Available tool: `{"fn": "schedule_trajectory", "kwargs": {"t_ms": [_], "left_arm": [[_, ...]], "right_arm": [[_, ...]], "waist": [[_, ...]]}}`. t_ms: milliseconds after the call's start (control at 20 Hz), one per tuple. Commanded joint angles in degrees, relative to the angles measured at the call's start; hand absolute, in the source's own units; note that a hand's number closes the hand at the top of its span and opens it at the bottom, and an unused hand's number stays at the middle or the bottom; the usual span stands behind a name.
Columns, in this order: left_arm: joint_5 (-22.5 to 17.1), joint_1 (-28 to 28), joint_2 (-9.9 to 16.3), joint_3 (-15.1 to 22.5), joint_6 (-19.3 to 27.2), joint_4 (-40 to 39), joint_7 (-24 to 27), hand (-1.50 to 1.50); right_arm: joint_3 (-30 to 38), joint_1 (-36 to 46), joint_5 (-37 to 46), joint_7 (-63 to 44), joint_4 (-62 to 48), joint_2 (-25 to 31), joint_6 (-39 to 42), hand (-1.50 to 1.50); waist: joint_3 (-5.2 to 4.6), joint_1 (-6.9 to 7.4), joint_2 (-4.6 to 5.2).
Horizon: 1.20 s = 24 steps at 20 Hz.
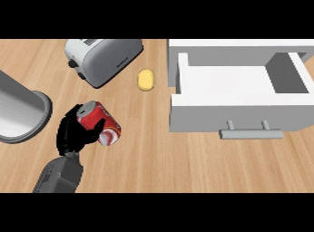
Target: Pick up the can, place it into the drawer and close the drawer
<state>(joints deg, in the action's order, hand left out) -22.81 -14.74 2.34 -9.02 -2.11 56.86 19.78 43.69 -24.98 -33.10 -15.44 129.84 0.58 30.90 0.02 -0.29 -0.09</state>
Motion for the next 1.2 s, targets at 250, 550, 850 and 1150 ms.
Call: {"fn": "schedule_trajectory", "kwargs": {"t_ms": [250, 550, 850, 1150], "left_arm": [[0.43, -4.89, 0.0, 4.0, 2.35, 9.06, -9.55, 1.5], [4.32, -2.69, -0.22, 8.57, 6.96, 19.92, -13.89, 1.5], [7.2, -9.54, -2.28, 11.87, 15.95, 23.65, -20.52, 1.5], [8.35, -16.61, -2.28, 13.91, 20.34, 24.97, -26.64, 1.5]], "right_arm": [[-2.97, -1.81, 1.32, 0.92, 2.45, -0.57, -3.09, -1.5], [-0.84, -2.09, -0.1, 2.44, -0.8, -0.52, 0.81, -1.5], [-2.02, -2.6, -0.29, 2.25, 0.28, -0.57, -1.95, -1.5], [-2.56, -3.23, 1.16, 3.55, 0.39, -0.56, -1.25, -1.5]], "waist": [[-0.01, -0.09, -0.02], [0.01, 0.05, -0.08], [0.01, -0.17, -0.05], [0.01, -0.4, -0.04]]}}
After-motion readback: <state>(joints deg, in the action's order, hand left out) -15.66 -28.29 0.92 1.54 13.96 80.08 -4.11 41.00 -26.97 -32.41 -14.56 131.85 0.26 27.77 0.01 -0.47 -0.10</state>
